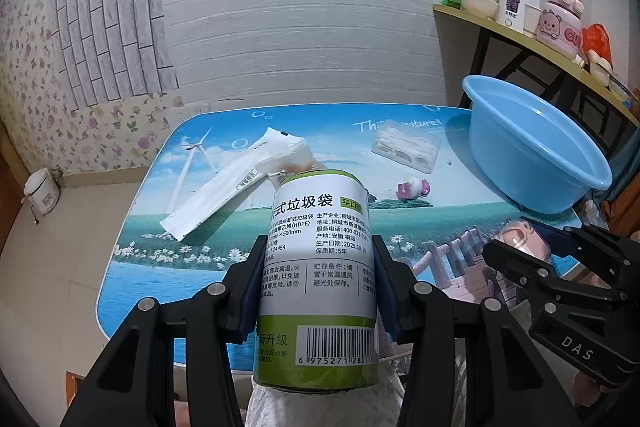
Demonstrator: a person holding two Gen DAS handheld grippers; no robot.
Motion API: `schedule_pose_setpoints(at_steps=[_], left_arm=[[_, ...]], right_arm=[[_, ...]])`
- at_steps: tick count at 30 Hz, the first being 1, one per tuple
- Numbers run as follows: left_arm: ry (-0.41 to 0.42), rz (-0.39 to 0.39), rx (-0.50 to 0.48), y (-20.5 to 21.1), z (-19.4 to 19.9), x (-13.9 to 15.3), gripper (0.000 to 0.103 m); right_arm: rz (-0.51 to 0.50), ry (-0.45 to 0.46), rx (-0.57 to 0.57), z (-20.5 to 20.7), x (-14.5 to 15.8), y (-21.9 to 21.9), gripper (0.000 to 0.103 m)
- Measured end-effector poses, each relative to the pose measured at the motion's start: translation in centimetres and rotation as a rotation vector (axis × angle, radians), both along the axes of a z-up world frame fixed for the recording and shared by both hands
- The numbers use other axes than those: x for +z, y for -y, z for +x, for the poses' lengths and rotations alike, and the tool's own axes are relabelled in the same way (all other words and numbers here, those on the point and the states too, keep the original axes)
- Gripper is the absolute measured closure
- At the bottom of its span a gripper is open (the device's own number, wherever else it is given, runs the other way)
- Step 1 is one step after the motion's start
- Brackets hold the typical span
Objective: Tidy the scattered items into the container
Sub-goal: 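Lift and carry the earbud case and trash-bag roll over the blue basin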
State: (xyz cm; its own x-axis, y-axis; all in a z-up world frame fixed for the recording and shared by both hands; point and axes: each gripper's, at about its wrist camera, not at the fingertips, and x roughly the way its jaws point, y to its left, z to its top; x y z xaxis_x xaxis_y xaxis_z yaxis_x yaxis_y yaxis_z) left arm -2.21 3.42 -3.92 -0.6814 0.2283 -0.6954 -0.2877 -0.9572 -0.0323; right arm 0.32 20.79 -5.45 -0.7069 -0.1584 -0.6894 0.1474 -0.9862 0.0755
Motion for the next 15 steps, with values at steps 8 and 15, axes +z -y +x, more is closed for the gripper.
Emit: schedule_pose_setpoints(at_steps=[8, 15], left_arm=[[-0.029, 0.004, -0.013, 0.2, 0.3, 0.9, 0.057], [-0.046, 0.005, -0.014, 0.0, 0.3, 1.8, 0.057]], right_arm=[[-0.016, -0.005, 0.025, 0.3, 0.6, 0.6, 0.06], [-0.025, -0.023, 0.022, 0.4, 1.9, 0.7, 0.06]])
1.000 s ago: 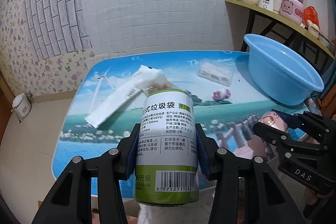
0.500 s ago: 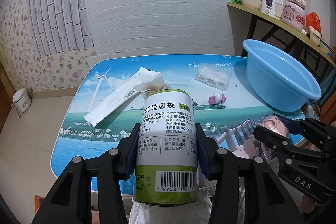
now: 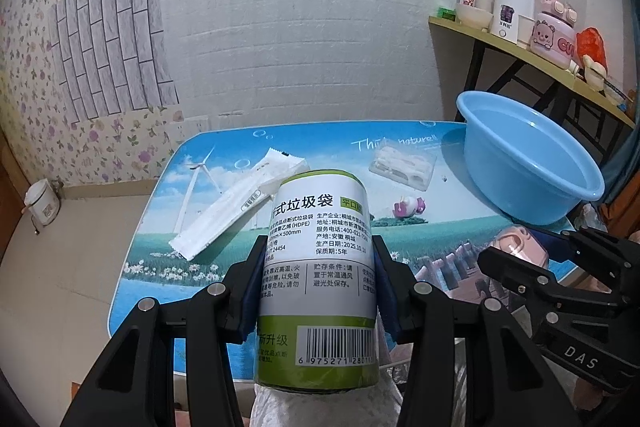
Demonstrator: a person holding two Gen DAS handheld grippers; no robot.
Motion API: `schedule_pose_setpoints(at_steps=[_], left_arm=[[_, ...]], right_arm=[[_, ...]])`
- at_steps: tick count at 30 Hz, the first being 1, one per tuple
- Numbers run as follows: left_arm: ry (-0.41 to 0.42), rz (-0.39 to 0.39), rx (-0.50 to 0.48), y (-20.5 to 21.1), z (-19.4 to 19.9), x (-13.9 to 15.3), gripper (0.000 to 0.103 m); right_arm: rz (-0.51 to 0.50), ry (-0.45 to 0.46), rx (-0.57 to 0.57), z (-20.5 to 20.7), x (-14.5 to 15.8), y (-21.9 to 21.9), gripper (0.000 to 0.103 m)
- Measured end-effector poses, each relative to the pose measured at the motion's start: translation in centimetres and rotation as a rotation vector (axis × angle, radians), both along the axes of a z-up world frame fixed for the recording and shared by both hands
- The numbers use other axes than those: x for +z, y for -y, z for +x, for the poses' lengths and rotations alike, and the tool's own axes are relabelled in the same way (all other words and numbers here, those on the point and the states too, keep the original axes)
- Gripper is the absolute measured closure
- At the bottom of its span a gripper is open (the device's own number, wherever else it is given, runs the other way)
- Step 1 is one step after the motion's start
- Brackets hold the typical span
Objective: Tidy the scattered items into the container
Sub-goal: 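Lift and carry the earbud case and trash-bag roll over the blue basin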
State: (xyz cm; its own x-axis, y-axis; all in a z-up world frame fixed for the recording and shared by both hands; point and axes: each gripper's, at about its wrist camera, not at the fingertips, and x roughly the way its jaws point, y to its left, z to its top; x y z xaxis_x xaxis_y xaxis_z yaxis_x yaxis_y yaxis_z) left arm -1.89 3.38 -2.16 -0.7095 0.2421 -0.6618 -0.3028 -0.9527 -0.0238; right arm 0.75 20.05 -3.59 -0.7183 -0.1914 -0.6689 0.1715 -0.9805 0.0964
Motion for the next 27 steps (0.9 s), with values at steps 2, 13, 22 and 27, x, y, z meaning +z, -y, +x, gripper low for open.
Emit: schedule_pose_setpoints(at_steps=[2, 13, 22, 27], left_arm=[[-0.008, 0.003, 0.001, -0.1, -0.1, 0.4, 0.057], [-0.111, 0.02, -0.05, -3.1, -1.5, 5.7, 0.057], [-0.153, 0.046, -0.127, -8.0, -1.9, 8.3, 0.057], [-0.158, 0.052, -0.169, -11.2, -2.2, 9.0, 0.057]], right_arm=[[0.001, -0.001, 0.001, 0.0, 0.4, 0.0, 0.06], [0.009, -0.086, -0.045, -0.5, 5.6, -2.0, 0.06], [0.016, -0.12, -0.125, -0.8, 7.5, -6.4, 0.06], [0.012, -0.125, -0.163, -0.4, 7.8, -9.3, 0.06]])
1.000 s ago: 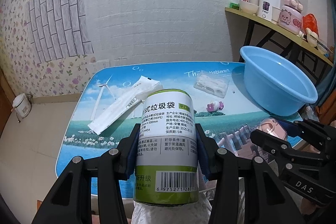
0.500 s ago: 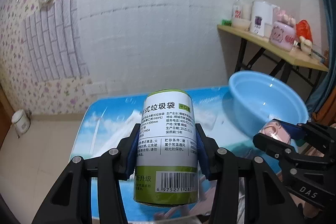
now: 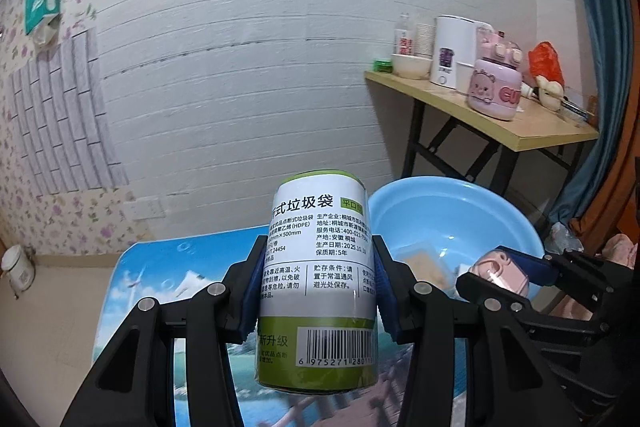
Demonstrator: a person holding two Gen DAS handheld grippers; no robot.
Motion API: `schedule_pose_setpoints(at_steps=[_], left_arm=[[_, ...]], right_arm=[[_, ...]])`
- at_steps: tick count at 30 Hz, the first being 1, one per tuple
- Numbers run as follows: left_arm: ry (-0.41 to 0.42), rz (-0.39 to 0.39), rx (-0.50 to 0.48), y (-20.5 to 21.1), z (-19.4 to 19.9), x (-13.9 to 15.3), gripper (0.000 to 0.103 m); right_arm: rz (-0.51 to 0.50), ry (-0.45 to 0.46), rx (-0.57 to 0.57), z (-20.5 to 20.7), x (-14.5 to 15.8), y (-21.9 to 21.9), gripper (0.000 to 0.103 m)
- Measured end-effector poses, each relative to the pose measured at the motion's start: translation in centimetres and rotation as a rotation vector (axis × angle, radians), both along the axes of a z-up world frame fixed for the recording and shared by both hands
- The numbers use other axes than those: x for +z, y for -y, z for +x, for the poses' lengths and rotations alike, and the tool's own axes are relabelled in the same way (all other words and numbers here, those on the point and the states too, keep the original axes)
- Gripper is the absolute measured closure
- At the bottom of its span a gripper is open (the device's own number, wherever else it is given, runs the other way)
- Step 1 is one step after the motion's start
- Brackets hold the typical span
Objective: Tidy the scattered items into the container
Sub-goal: 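Lift and carry the earbud case and trash-bag roll over the blue basin, then open both grippers to drop the earbud case and trash-bag roll into the basin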
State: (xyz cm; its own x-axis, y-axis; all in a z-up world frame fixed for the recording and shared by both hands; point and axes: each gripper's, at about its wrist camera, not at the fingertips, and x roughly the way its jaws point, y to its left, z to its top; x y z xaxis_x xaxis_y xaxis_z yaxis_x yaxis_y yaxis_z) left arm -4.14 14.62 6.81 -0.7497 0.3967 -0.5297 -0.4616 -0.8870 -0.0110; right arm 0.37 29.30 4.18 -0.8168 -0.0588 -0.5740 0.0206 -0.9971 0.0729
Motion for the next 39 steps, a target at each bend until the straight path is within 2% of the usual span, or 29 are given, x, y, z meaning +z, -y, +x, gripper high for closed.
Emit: schedule_pose_setpoints(at_steps=[9, 17, 19, 27, 28, 31, 33, 39], left_arm=[[0.017, -0.032, -0.057, -5.2, -1.1, -0.4, 0.057], [0.026, -0.003, -0.093, -9.3, -2.5, -0.6, 0.057], [0.044, 0.003, -0.106, -10.3, -3.0, -1.1, 0.057], [0.091, -0.053, -0.154, -13.1, -3.7, -3.7, 0.056], [0.085, -0.055, -0.161, -13.3, -3.6, -3.8, 0.054], [0.051, -0.056, -0.161, -13.4, -3.2, -3.5, 0.037], [0.026, -0.058, -0.162, -13.3, -3.0, -3.2, 0.036], [0.036, -0.069, -0.151, -13.2, -3.3, -3.2, 0.036]], right_arm=[[-0.03, 0.007, -0.074, -0.5, -0.7, -5.0, 0.06], [-0.002, 0.021, -0.1, -0.9, -0.8, -8.3, 0.06], [0.0, 0.02, -0.104, -1.1, -1.1, -9.0, 0.06], [-0.017, 0.055, -0.131, -2.0, -3.2, -10.8, 0.06], [-0.018, 0.059, -0.133, -2.2, -3.4, -11.0, 0.06], [-0.02, 0.064, -0.136, -2.5, -3.7, -11.4, 0.06], [-0.022, 0.067, -0.136, -2.4, -3.9, -11.3, 0.06], [-0.032, 0.077, -0.135, -2.8, -4.2, -11.5, 0.06]])
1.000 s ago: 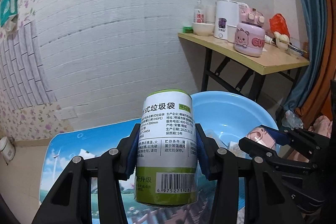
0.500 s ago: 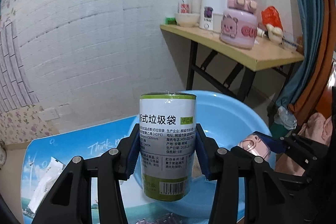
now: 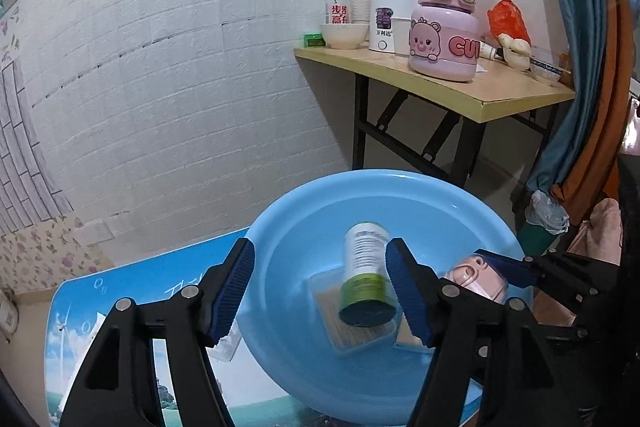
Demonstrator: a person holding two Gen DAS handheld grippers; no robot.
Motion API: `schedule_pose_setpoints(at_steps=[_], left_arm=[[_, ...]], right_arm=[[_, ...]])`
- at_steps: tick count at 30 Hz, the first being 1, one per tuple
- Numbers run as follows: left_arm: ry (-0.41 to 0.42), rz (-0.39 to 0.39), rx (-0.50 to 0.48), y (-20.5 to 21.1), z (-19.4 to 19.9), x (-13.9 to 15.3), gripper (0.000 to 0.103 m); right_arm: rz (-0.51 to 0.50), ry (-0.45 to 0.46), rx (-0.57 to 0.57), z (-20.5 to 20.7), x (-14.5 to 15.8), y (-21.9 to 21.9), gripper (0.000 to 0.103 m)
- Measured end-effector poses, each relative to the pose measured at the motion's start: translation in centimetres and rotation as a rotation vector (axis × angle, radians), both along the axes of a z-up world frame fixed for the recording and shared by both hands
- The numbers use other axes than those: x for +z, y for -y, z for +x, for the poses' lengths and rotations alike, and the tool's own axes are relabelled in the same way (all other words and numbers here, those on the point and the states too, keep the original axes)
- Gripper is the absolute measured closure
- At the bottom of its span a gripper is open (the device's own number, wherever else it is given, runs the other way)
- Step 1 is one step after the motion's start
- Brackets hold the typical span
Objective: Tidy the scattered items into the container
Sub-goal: 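Open both grippers to drop the earbud case and trash-bag roll into the basin, then withdraw both grippers from the basin back toward the table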
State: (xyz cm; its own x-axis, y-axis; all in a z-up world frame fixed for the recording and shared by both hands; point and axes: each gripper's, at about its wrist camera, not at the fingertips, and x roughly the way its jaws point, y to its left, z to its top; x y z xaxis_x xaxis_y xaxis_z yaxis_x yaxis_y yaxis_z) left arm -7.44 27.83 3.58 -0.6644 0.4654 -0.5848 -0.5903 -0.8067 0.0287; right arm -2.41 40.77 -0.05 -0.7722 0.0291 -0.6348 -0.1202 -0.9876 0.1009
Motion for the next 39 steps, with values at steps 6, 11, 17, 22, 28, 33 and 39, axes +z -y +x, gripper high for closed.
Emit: schedule_pose_setpoints(at_steps=[6, 11, 17, 22, 28, 33, 39], left_arm=[[-0.001, 0.002, -0.001, 0.2, 0.1, 0.1, 0.036], [-0.005, 0.006, 0.003, 0.7, 0.2, 0.4, 0.036], [-0.002, 0.015, 0.016, 1.7, 0.5, 0.6, 0.035], [0.0, 0.024, 0.029, 2.7, 0.6, 0.8, 0.035], [0.001, 0.035, 0.049, 4.4, 0.9, 0.9, 0.032], [0.004, 0.045, 0.063, 6.0, 1.2, 1.1, 0.027], [-0.004, 0.053, 0.077, 8.1, 1.8, 1.5, 0.015]], right_arm=[[0.003, -0.001, -0.018, 0.7, 0.6, 0.5, 0.06], [0.002, 0.005, -0.055, 1.0, 1.1, 0.4, 0.055], [0.002, -0.016, -0.066, 1.5, 1.8, 1.0, 0.018], [-0.001, -0.004, -0.056, 1.5, 1.9, 1.5, 0.018], [0.003, 0.001, -0.049, 1.5, 2.1, 2.1, 0.018], [0.014, 0.005, -0.039, 0.9, 2.2, 2.4, 0.018], [0.03, 0.012, -0.022, 1.1, 2.1, 4.2, 0.018]])
